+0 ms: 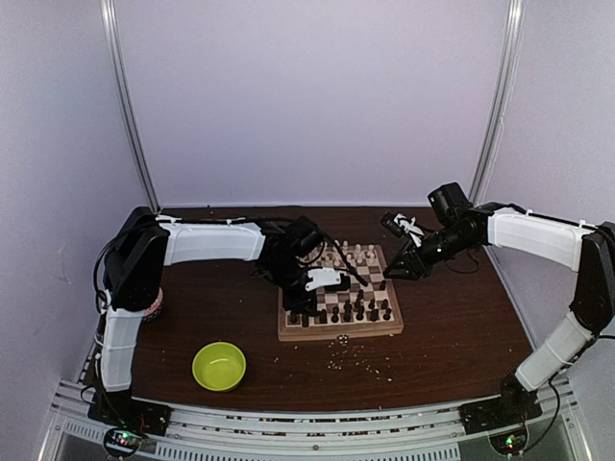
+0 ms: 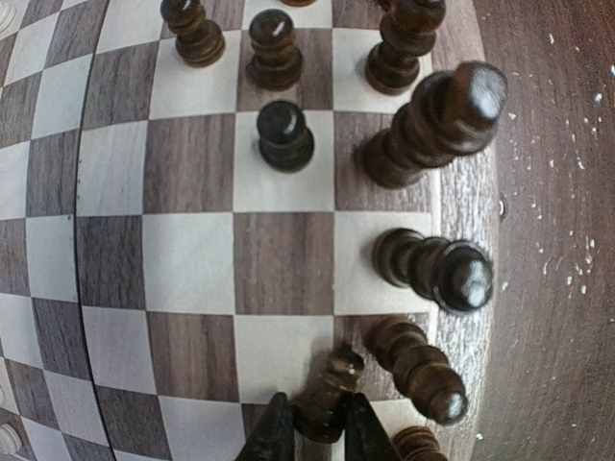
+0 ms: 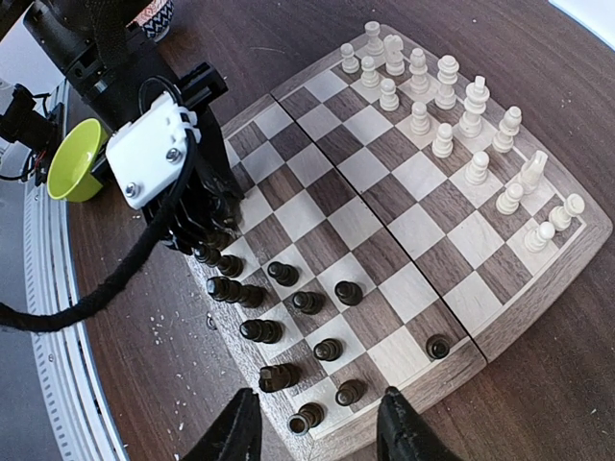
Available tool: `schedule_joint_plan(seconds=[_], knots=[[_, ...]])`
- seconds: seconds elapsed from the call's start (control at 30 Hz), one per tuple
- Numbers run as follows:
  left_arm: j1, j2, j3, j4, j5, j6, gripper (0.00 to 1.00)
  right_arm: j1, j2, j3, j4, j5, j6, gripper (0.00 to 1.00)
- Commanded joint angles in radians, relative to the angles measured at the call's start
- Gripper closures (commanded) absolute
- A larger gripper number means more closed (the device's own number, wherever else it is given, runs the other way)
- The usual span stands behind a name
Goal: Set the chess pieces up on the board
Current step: Pick up the pawn from f8.
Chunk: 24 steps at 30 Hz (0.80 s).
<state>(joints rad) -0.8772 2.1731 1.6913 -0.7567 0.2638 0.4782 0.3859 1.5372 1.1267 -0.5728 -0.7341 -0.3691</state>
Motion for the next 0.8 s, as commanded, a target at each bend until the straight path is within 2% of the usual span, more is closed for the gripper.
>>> schedule_joint_plan(seconds=[0.0, 0.23, 0.57, 0.77], knots=[[-0.005, 0.014, 0.001, 0.002, -0.014, 0.014, 0.83, -0.009, 0.008, 0.029, -0.009, -0.016, -0.001, 0.58], [0.015, -0.004, 0.037, 0.003, -0.03, -0.013, 0.91, -0.013, 0.009, 0.077, -0.033, -0.027, 0.015, 0.59], [0.078, -0.124, 0.04, 0.163, 0.039, -0.151, 0.93, -0.053, 0.044, 0.251, -0.103, -0.083, 0.109, 0.59], [0.086, -0.215, -0.054, 0.332, 0.04, -0.288, 0.93, -0.058, 0.129, 0.363, -0.137, -0.192, 0.223, 0.59]])
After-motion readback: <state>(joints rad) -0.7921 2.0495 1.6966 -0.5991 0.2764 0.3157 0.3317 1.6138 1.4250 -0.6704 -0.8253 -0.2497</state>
